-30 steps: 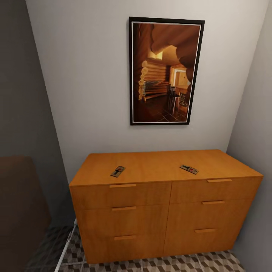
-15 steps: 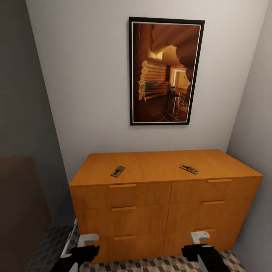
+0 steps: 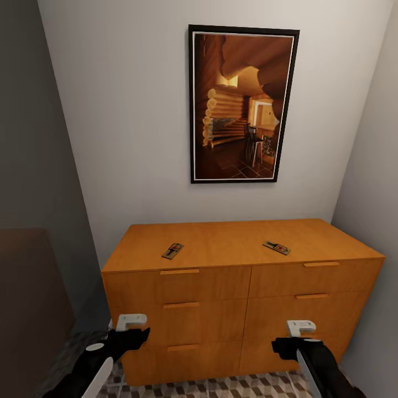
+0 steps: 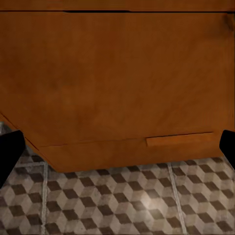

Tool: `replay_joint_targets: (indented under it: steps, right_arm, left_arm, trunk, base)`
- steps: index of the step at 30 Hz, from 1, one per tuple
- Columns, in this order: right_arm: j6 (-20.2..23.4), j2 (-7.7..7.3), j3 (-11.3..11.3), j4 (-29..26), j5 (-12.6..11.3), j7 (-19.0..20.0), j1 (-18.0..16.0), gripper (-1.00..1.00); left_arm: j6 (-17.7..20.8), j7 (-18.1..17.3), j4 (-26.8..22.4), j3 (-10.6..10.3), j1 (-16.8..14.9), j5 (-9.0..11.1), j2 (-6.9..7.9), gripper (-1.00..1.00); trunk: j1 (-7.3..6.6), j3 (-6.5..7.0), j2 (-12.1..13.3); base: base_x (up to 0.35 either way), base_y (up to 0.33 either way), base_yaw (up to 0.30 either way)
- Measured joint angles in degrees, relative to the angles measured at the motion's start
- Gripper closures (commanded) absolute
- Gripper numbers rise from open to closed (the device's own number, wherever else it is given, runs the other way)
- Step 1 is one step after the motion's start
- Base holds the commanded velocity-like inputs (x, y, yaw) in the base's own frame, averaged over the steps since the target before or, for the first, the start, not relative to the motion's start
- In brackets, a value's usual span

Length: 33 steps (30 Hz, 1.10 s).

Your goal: Take the four mousetraps from the cabinet in the bathroom and place them on the bathroom floor. Make sure all four end up on the same floor surface, and ensure that at least two of them are either under or directly next to the same bathroom sink.

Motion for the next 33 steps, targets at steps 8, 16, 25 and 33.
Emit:
replay_joint_targets:
  steps: [8, 16, 25, 33]
  right_arm:
    - [4.9, -0.24, -2.9, -5.2, 0.0, 0.4, 0.0, -1.0]
    - [6.5, -0.29, -3.7, -9.3, 0.1, 0.8, -0.1, -1.0]
    - [10.6, -0.3, -3.9, -14.8, 0.5, 0.9, -0.1, -1.0]
    - [14.5, -0.96, -5.0, -19.1, 0.7, 0.9, -0.2, -1.0]
  left_arm:
    - [3.3, -0.2, -7.8, 4.6, 0.0, 0.1, 1.56, -1.0]
    - [7.5, -0.5, -12.1, 8.1, 0.0, 0.2, 1.75, -1.0]
    - [11.6, -0.6, -16.3, 8.8, -0.3, 0.4, 1.3, -1.0]
    - [14.8, -0.9, -18.2, 8.9, -0.6, 0.6, -0.92, -1.0]
  trunk:
    - [0.0, 0.0, 0.0]
    - [0.0, 0.0, 0.0]
    - [0.0, 0.0, 0.0]
    - [0.0, 0.0, 0.0]
  base:
    - [0.0, 0.0, 0.0]
    - [0.0, 0.0, 0.0]
    - [0.0, 0.0, 0.0]
    - [0.0, 0.0, 0.0]
